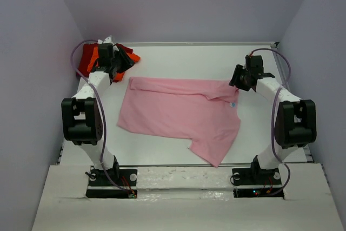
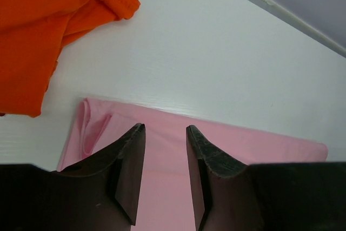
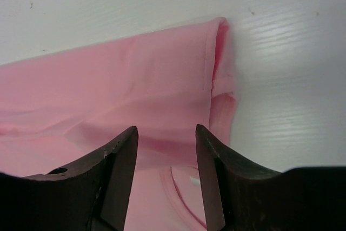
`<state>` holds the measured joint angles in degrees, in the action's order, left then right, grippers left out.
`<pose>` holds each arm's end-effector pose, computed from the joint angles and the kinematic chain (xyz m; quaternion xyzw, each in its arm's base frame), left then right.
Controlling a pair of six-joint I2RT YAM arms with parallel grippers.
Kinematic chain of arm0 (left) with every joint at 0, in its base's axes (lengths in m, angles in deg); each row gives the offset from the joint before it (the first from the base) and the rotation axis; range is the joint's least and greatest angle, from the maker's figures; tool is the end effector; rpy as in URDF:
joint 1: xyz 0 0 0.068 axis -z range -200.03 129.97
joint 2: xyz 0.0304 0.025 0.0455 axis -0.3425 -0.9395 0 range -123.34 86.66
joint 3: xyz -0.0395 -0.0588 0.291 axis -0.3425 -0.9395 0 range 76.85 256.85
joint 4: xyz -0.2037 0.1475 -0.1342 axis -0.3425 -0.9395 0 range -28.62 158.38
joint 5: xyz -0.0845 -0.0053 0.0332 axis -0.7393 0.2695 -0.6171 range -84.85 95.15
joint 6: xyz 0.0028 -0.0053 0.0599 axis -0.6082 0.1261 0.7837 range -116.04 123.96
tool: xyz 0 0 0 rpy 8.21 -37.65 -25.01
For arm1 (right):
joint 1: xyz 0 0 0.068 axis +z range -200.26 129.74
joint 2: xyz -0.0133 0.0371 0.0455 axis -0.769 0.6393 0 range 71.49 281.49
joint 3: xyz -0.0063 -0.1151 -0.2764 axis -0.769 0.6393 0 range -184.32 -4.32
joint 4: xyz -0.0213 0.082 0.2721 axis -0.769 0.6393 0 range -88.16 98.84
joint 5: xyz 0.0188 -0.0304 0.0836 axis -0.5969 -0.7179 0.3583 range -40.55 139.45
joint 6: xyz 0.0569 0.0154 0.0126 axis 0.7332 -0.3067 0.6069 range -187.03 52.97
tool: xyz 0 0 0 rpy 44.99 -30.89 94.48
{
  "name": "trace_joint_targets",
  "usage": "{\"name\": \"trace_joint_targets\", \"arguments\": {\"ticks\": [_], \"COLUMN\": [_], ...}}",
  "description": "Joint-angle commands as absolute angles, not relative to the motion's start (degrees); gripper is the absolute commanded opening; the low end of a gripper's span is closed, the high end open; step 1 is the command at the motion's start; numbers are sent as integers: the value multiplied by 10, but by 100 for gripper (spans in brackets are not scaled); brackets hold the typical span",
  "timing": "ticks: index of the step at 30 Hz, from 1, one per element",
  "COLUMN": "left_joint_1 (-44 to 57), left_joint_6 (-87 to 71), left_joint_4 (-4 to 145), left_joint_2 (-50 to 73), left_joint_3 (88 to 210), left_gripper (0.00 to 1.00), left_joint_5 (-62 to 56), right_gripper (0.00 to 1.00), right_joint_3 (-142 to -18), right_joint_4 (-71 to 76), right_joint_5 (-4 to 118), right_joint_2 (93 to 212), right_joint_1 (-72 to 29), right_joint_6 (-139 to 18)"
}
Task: Fold and stack the t-shirts
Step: Fold the flattened tshirt in 1/3 of the way
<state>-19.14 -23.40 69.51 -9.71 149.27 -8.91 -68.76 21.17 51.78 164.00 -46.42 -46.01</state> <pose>0.4314 -0.0175 0.3030 -0.1234 0.8203 -0.2328 0.5076 0.3786 0.0274 0.2434 0.1318 0.9222 0.0966 0.3506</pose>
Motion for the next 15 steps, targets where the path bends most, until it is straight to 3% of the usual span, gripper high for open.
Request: {"name": "trace_joint_targets", "arguments": {"ticks": [1,15], "left_joint_1": [-182,-151], "left_joint_6": [-249,-210], "left_joint_4": [737,745], "left_joint_2": [-139,-248], "left_joint_3": [1523,1579], "left_gripper": [46,46], "left_joint_5": [-141,-151], "right_gripper": [52,50], "right_joint_3": [-722,-830], "right_joint_4": [181,209], "right_joint_5": [537,523], "right_joint_2": [1696,1829], "right_joint_1": [-453,-453], "right_joint_6": [-453,-436]}}
